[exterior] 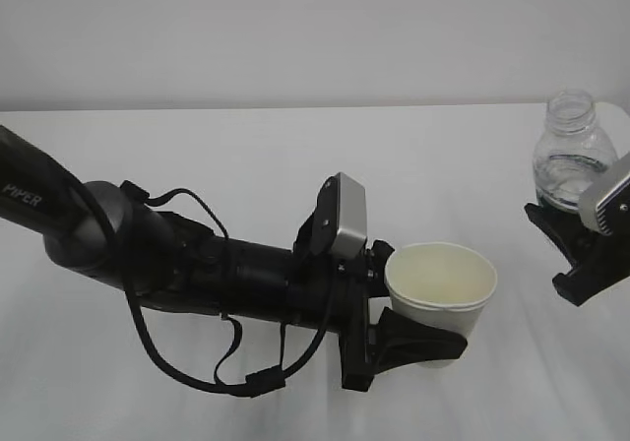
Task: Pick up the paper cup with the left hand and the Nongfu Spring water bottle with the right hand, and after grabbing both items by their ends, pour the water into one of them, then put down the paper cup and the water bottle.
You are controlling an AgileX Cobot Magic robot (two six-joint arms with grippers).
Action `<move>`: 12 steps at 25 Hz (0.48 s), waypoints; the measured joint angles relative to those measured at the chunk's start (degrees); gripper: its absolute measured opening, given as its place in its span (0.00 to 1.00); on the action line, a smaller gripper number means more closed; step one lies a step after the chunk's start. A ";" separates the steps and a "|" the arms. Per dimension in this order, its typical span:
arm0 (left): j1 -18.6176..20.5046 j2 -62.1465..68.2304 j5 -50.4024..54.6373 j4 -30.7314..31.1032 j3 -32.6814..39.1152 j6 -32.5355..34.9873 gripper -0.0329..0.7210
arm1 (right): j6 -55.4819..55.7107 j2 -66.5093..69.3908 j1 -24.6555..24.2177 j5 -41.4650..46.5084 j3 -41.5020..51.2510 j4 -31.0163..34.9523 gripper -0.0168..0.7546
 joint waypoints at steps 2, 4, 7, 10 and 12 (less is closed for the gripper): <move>0.00 0.00 0.00 -0.13 -0.94 0.00 0.66 | -2.52 0.00 0.00 0.00 0.00 0.00 0.59; 0.00 0.00 0.00 -0.13 -1.70 0.00 0.66 | -4.80 0.00 0.00 0.10 0.00 0.00 0.59; 0.00 0.00 0.00 -0.26 -2.44 0.00 0.66 | -7.07 0.00 0.00 0.05 0.00 0.00 0.59; -0.03 0.00 0.00 -0.26 -2.57 0.00 0.66 | -9.72 0.00 0.00 0.05 0.00 0.00 0.59; -0.12 0.00 0.00 -0.26 -2.57 0.00 0.66 | -11.38 0.00 0.00 0.05 0.00 0.00 0.59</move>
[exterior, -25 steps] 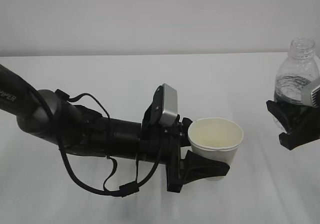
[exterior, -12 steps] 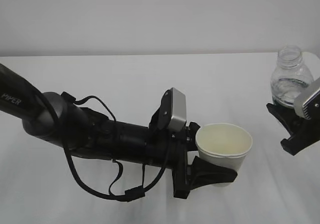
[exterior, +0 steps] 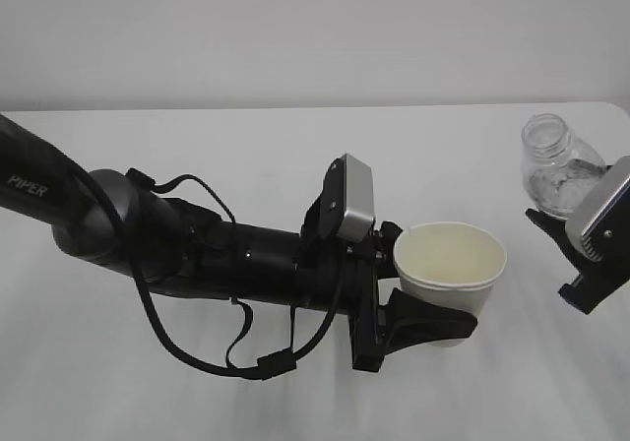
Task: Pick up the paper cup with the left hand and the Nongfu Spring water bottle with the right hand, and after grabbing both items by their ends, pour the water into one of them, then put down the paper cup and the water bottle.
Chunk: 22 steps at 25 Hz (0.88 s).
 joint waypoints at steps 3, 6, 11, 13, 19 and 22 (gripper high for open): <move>0.00 0.00 0.00 0.00 0.00 -0.13 0.66 | -1.37 0.00 0.00 0.00 0.00 0.00 0.59; 0.00 0.00 0.00 0.00 0.00 -0.13 0.66 | -1.74 0.00 0.00 0.00 0.00 0.00 0.59; 0.00 0.00 0.00 0.00 0.00 -0.17 0.66 | -0.68 -0.38 0.00 0.00 0.00 -0.02 0.59; 0.00 0.00 0.00 0.00 0.00 -0.17 0.66 | -0.15 -1.68 0.00 0.35 0.00 -0.13 0.59; 0.00 0.00 0.00 0.00 0.00 -0.17 0.66 | 0.66 -6.65 0.00 4.98 0.00 0.11 0.59; 0.00 0.00 0.00 0.00 0.00 -0.17 0.66 | 0.93 -8.05 0.00 6.54 0.00 0.22 0.59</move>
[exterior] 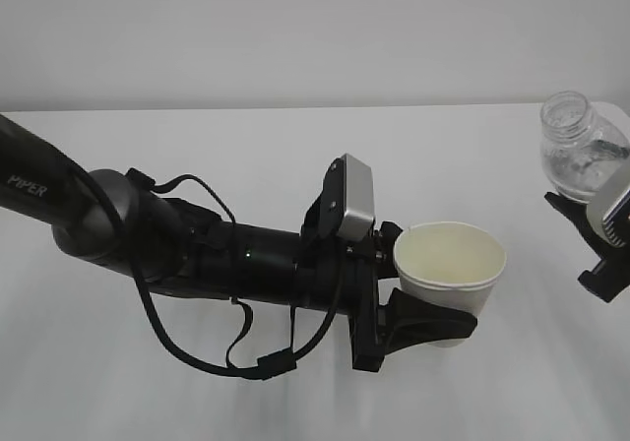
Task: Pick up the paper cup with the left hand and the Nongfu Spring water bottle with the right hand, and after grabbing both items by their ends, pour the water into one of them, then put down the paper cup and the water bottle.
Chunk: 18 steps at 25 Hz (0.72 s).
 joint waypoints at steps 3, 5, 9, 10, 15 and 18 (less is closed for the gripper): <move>0.00 0.00 0.00 0.00 0.00 0.00 0.66 | 0.02 -0.74 0.00 0.50 0.13 0.00 0.59; 0.00 0.00 0.00 0.00 0.00 -0.13 0.66 | 0.12 -0.96 0.00 1.16 0.13 0.00 0.59; 0.00 0.00 0.00 0.71 -0.08 -1.45 0.66 | 0.12 -1.09 0.00 3.08 0.13 0.00 0.59; 0.00 0.00 0.00 0.80 -0.08 -1.58 0.66 | 0.12 -1.09 0.00 3.22 0.13 0.00 0.59; 0.00 0.00 0.00 1.03 -0.08 -1.94 0.66 | 0.01 -1.30 0.00 3.77 0.13 0.00 0.59; 0.00 0.00 0.00 1.01 -0.08 -1.94 0.66 | 0.01 -2.91 0.00 6.37 0.13 0.00 0.59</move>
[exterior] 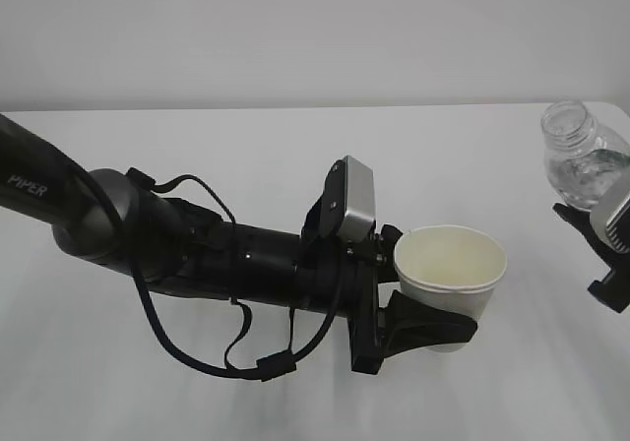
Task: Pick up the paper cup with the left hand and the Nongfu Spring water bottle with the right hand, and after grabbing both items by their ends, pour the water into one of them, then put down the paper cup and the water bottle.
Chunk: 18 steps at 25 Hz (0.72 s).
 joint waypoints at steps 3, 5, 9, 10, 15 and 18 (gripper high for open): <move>0.00 0.00 0.00 0.04 0.00 0.00 0.66 | -0.13 -1.76 0.00 2.04 0.00 0.57 0.59; 0.00 0.00 0.00 0.04 0.00 0.00 0.66 | -0.40 -2.43 0.00 3.22 0.00 1.08 0.59; -0.12 0.00 0.00 0.13 0.00 -0.08 0.66 | -1.64 -2.80 0.00 5.49 0.00 1.49 0.59; -0.24 0.00 0.00 0.13 0.00 -0.08 0.66 | -2.07 -2.80 0.00 5.90 0.00 1.68 0.59; -2.04 0.00 1.75 0.13 0.00 -0.22 0.66 | -4.57 -2.80 0.00 6.43 0.00 2.15 0.59; -2.42 0.00 2.13 -0.29 0.00 -0.21 0.66 | -5.72 -2.80 0.00 6.56 0.00 2.25 0.59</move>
